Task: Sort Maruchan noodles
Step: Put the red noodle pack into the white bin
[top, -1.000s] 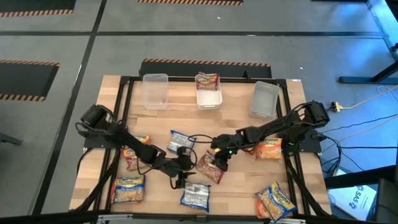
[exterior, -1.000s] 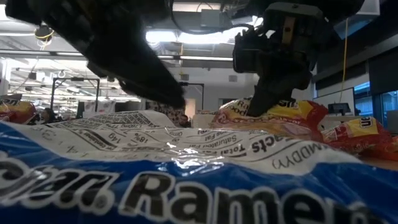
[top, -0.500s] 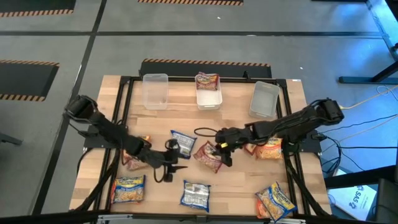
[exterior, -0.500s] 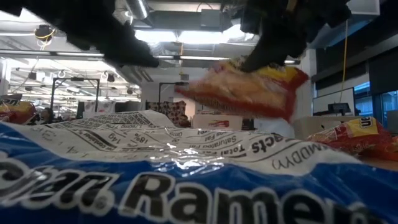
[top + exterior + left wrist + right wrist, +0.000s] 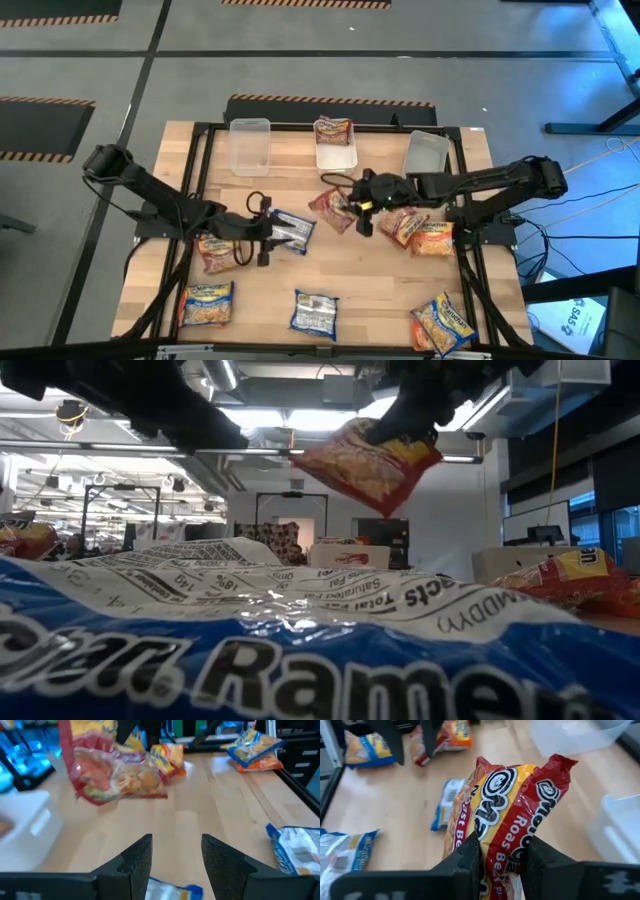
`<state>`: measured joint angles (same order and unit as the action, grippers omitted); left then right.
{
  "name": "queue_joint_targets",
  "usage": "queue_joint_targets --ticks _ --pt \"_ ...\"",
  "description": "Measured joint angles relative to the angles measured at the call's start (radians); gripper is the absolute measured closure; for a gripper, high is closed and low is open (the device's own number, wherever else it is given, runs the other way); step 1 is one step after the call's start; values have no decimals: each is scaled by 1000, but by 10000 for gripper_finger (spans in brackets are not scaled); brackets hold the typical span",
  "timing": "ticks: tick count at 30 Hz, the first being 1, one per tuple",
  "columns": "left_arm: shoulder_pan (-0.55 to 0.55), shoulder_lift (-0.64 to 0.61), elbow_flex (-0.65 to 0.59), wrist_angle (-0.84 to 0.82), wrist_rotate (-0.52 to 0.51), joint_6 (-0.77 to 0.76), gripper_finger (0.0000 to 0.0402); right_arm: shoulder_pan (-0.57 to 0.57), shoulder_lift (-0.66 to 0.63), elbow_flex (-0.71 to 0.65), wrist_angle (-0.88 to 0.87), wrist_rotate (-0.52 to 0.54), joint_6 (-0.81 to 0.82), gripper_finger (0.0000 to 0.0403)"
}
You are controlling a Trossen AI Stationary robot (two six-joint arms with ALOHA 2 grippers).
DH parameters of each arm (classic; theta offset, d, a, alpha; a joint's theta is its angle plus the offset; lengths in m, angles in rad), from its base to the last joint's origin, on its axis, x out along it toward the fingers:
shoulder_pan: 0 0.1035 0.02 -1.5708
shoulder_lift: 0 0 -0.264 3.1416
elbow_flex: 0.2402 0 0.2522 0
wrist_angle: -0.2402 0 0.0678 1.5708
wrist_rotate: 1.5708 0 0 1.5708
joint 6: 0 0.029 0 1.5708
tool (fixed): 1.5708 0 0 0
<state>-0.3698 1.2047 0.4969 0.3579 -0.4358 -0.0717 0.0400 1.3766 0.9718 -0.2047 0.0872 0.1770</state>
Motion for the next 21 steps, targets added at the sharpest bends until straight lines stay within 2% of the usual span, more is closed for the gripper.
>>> queue_joint_targets --ticks 4,11,14,21 --pt "31 -31 0 -8 -3 59 237 -41 1 83 -112 35 -67 319" --pt "63 -43 0 -22 -2 75 237 -101 1 252 -283 164 -228 318" --pt "63 -43 0 -30 -2 53 237 -127 1 300 -299 224 -316 318" --pt "59 -43 0 -33 0 24 237 -209 8 317 -285 277 -557 318"
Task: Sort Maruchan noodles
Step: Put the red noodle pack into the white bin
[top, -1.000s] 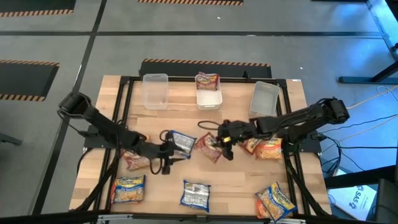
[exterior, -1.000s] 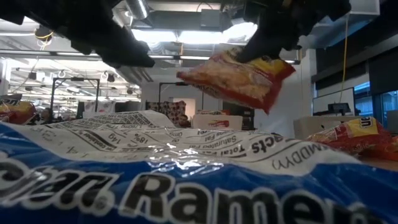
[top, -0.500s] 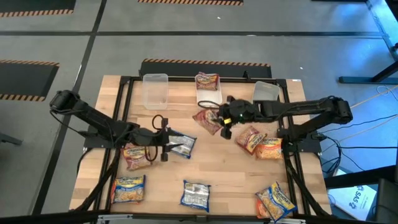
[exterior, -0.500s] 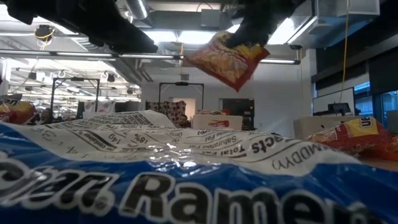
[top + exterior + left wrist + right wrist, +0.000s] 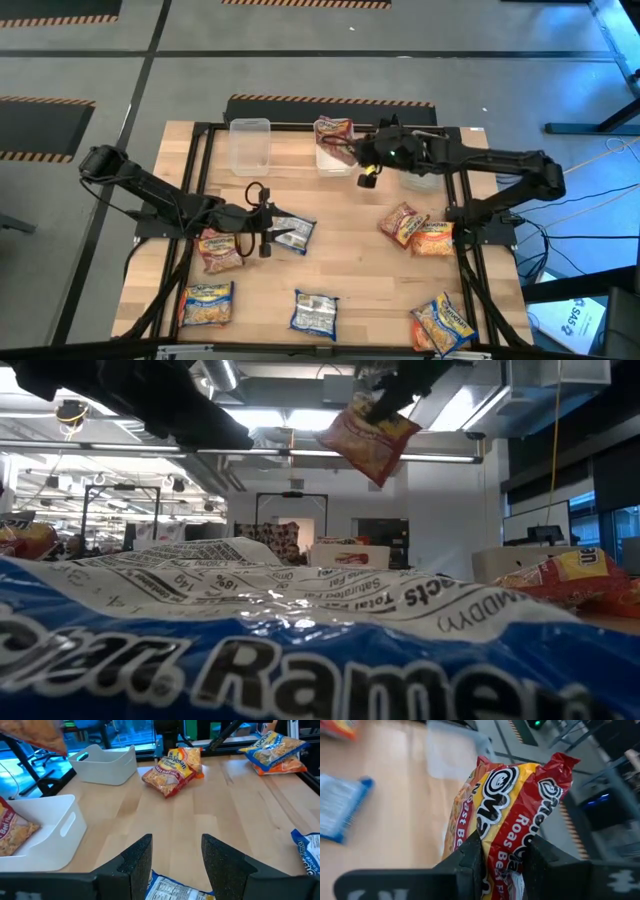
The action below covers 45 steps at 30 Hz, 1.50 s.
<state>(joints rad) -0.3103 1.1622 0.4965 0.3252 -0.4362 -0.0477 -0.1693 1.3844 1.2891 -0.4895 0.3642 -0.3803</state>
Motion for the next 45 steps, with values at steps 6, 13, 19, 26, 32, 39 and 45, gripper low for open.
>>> queue_joint_targets --ticks 6,13,19,26,32,39,45 --pt "0 0 0 2 0 -3 237 -79 43 0 30 -4 -248 318" --pt "5 0 0 4 -3 -3 237 -167 146 0 138 -8 -537 317" --pt "5 0 0 5 -6 -2 237 -226 223 0 244 -56 -698 317" --pt "5 0 0 4 -8 -2 237 -297 289 56 218 -194 -638 319" --pt "5 0 0 4 -8 -3 237 -361 377 202 30 -307 -551 322" --pt "5 1 0 4 -8 -4 237 -391 435 261 -75 -380 -516 319" --pt "5 1 0 0 -8 -5 237 -386 436 225 -69 -411 -532 318"
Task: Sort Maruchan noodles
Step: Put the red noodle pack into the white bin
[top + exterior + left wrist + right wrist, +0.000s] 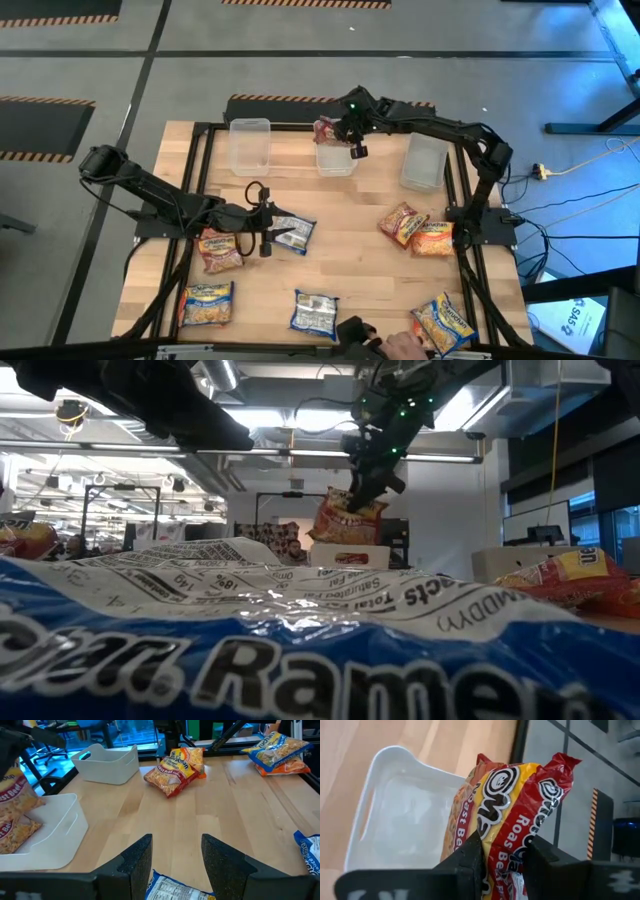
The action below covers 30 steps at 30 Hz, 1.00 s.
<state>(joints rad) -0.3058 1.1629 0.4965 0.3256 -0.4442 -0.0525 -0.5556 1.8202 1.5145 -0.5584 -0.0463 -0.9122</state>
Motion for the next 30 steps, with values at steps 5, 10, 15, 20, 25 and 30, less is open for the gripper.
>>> queue_joint_targets --ticks 5,10,15,20,25,30 --pt "0 0 0 0 0 0 237 -1 7 -11 25 1 0 318" --pt "0 0 0 0 0 -1 237 -1 39 -12 29 26 -12 318" --pt "-1 0 0 0 0 -13 237 0 64 -12 22 83 -37 318" --pt "-1 0 0 -1 0 -16 237 12 71 -12 16 105 -38 317" --pt "0 0 0 -2 0 -16 237 25 71 -12 -12 151 -66 317" --pt "0 0 0 -2 0 -16 237 39 71 -12 -26 220 -127 317"
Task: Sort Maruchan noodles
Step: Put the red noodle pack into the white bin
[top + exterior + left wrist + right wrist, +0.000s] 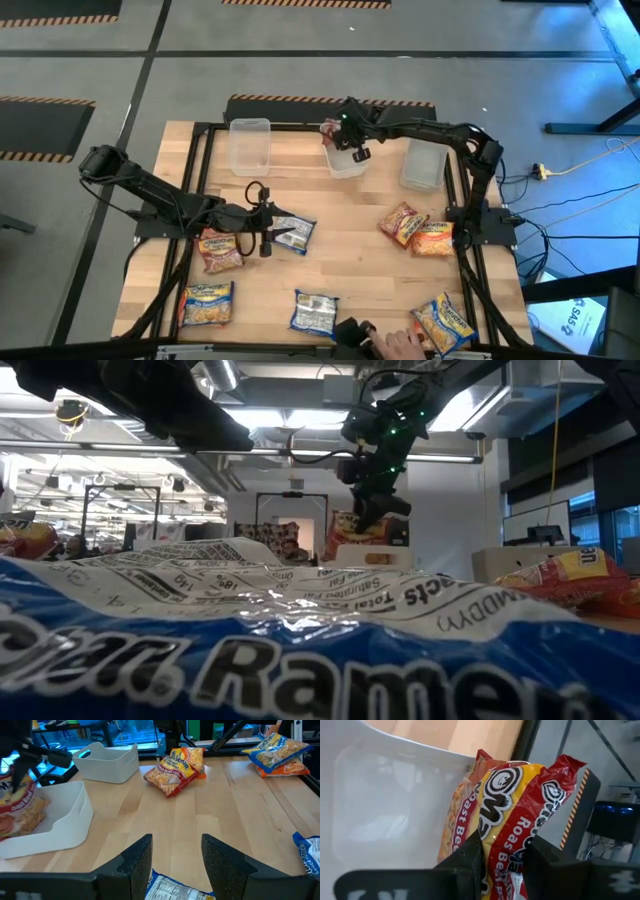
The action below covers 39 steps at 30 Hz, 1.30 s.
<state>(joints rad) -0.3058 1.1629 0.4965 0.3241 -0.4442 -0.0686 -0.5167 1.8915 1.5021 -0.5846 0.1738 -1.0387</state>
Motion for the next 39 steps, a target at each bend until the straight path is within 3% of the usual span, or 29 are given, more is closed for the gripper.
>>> queue_joint_targets --ticks 11,17,22,29,36,39 --pt "0 0 0 1 0 0 237 7 36 1 -52 2 -44 317" --pt "-1 0 0 2 0 0 237 6 71 0 -47 -46 -48 317" --pt "-3 0 0 0 23 0 237 8 91 0 -8 6 -33 317" --pt "-3 0 0 1 63 0 237 7 92 0 21 -2 17 315" --pt "-3 0 0 1 152 0 237 7 92 0 44 3 21 240" --pt "-2 0 0 1 151 0 237 16 92 0 65 117 17 201"
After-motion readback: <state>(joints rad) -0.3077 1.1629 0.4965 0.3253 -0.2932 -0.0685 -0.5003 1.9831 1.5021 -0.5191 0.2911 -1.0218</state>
